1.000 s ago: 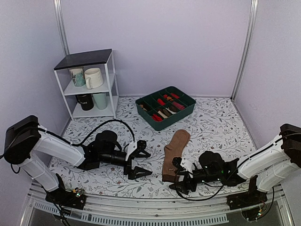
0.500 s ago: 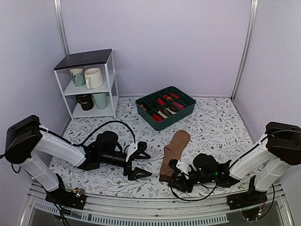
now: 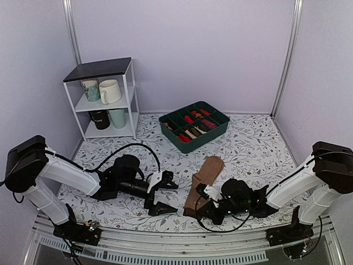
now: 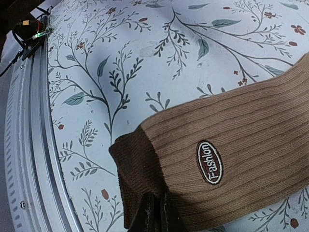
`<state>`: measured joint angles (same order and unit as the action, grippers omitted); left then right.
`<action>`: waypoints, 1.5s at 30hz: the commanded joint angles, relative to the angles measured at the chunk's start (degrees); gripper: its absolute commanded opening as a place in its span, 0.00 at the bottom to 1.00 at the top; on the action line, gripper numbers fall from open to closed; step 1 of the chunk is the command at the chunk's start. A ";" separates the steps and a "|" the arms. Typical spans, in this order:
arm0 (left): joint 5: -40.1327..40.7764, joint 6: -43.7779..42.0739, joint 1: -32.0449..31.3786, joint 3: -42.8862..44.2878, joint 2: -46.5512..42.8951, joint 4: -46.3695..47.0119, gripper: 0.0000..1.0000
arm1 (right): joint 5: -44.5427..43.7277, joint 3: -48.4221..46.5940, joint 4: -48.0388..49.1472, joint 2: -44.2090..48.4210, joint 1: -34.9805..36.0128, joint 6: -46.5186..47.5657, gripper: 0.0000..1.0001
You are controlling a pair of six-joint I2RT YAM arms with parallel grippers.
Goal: Roll the socks
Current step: Pick up the sock from the center of the board.
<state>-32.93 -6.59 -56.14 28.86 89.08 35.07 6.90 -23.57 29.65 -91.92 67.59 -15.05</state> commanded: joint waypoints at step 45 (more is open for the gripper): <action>11.47 -14.85 -10.21 11.40 17.38 -10.00 0.70 | 13.98 -3.18 -18.75 -1.07 -5.28 -9.69 0.00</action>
<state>-23.18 -20.86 -65.47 38.70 104.86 24.71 18.83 -28.45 17.52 -91.26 62.28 -24.08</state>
